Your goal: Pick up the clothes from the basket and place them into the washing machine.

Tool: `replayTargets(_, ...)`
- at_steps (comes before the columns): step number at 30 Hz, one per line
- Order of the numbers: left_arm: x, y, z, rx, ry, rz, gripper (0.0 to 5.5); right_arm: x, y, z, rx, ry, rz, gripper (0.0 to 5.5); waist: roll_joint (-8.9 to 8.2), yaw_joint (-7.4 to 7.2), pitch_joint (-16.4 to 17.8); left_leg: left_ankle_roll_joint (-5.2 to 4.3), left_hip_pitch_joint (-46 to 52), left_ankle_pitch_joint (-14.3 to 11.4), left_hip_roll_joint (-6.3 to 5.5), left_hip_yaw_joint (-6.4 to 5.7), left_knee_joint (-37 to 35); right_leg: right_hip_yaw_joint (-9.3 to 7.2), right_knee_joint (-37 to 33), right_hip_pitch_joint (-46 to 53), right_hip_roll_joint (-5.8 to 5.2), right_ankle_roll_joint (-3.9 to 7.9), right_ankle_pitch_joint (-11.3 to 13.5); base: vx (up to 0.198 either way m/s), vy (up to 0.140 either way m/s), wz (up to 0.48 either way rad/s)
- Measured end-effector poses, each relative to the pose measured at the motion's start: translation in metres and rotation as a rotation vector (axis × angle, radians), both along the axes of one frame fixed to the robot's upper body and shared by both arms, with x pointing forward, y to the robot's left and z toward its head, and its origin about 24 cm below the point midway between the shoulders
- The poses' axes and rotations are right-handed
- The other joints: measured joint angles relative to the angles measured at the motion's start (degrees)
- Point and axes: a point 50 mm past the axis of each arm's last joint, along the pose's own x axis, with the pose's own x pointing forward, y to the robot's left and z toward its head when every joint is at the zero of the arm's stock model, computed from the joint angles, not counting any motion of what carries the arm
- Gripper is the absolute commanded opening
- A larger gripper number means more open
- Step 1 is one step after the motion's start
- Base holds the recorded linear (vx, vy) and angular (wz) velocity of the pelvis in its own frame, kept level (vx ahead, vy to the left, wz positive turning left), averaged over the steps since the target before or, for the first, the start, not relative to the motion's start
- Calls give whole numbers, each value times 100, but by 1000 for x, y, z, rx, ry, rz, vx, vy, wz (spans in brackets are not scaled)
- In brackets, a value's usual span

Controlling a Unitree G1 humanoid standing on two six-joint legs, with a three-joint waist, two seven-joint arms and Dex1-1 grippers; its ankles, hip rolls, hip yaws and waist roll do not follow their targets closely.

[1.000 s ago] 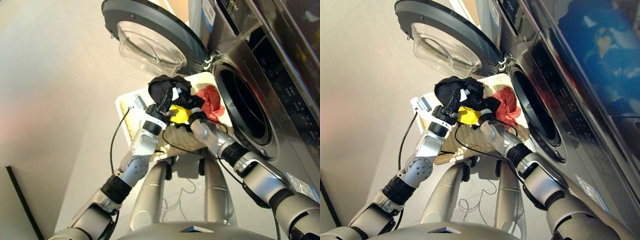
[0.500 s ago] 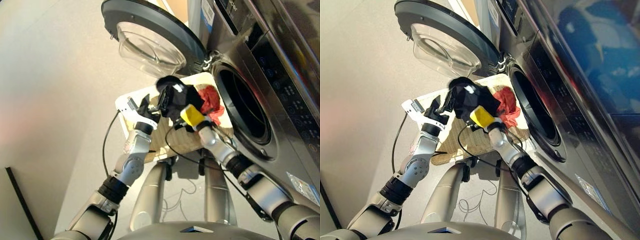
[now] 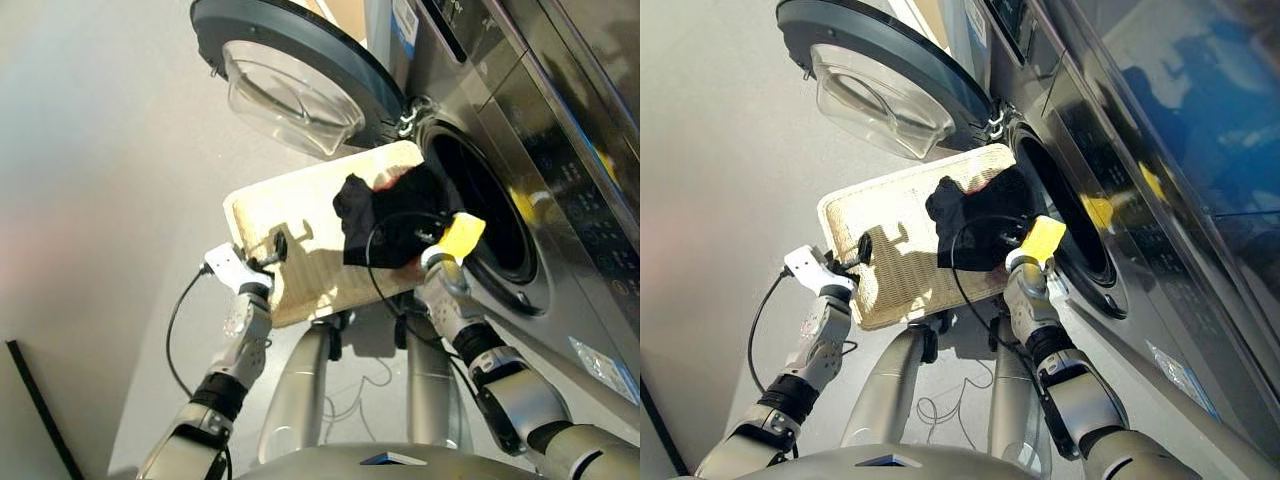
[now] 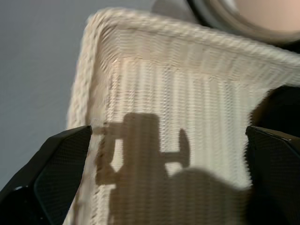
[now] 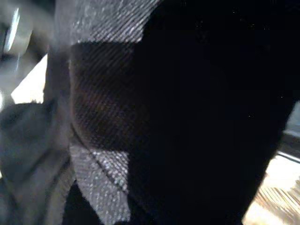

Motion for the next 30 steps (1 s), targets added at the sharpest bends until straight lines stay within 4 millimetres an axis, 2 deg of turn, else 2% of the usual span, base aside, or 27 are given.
replayTargets(3, 1, 3, 1, 33, -5, -11, 550, 17, -16, 42, 100, -129, -96, 0, 104, 108, 60, 4, -239, -5, -11, 14, 144, 30, 133, -242, -12, 17, -14, 0, 0, 0)
replayTargets(6, 1, 1, 2, 37, -8, -20, 550, 29, -38, 95, 97, -251, -177, 0, 300, 257, 185, 21, -540, -62, -32, 21, 421, 57, 409, -538, -42, 13, -55, 0, 0, 0)
replayTargets(8, 3, 1, 3, 44, -10, -26, 550, 32, -49, 127, 87, -329, -218, 0, 378, 273, 375, 41, -637, -97, -42, 19, 570, 69, 554, -634, -44, 29, -98, 0, 0, 0)
replayTargets(10, 3, 1, 3, 50, -8, -32, 550, 32, -55, 142, 86, -362, -246, 0, 373, 268, 396, 44, -786, -147, -38, 26, 730, 93, 664, -773, -38, 21, -115, 54, 28, 1)
replayTargets(13, 2, 2, -4, 76, 23, -32, 550, 20, -77, 164, 147, -433, -409, 0, 330, 267, 436, 92, -870, -193, -47, 149, 804, 242, 664, -903, 14, 37, -105, 50, 27, -137)
replayTargets(16, 0, 6, -10, 86, 55, -11, 550, 0, -109, 173, 205, -475, -639, 0, 311, 218, 470, 139, -883, -228, -40, 280, 808, 357, 663, -957, 0, 84, -73, 36, 20, -105)
replayTargets(18, 2, 5, -8, 87, 49, -8, 550, -13, -127, 174, 208, -474, -761, 0, 311, 189, 491, 136, -887, -228, -32, 300, 799, 369, 663, -964, 6, 115, -58, 0, 0, 0)
replayTargets(19, 4, 5, -6, 87, 42, -9, 550, -14, -127, 172, 180, -462, -775, 177, 310, 192, 492, 133, -886, -229, -30, 294, 797, 365, 662, -957, 9, 123, -65, 0, 0, 0)
replayTargets(20, 5, 5, -4, 87, 35, -9, 550, -14, -128, 169, 165, -444, -784, 550, 310, 188, 492, 136, -881, -236, -38, 288, 800, 361, 659, -947, 11, 123, -65, 0, 0, 0)
replayTargets(24, 9, 5, 0, 86, 21, -7, 550, -5, -127, 150, 39, -325, -712, 550, 276, 98, 515, 178, -793, -273, -49, 299, 808, 365, 651, -845, 11, 127, -56, 0, 0, 0)
replayTargets(27, 10, 7, 0, 86, 21, 2, 550, 5, -114, 133, -113, -251, -557, 550, 252, 36, 530, 194, -667, -298, -47, 301, 798, 363, 619, -706, 12, 141, -65, 0, 0, 0)
replayTargets(30, 9, 11, -3, 85, 32, 12, 550, 13, -99, 109, -291, -150, -367, 550, 195, -126, 530, 198, -596, -302, -33, 298, 780, 354, 569, -604, 18, 166, -78, -54, -52, -45)
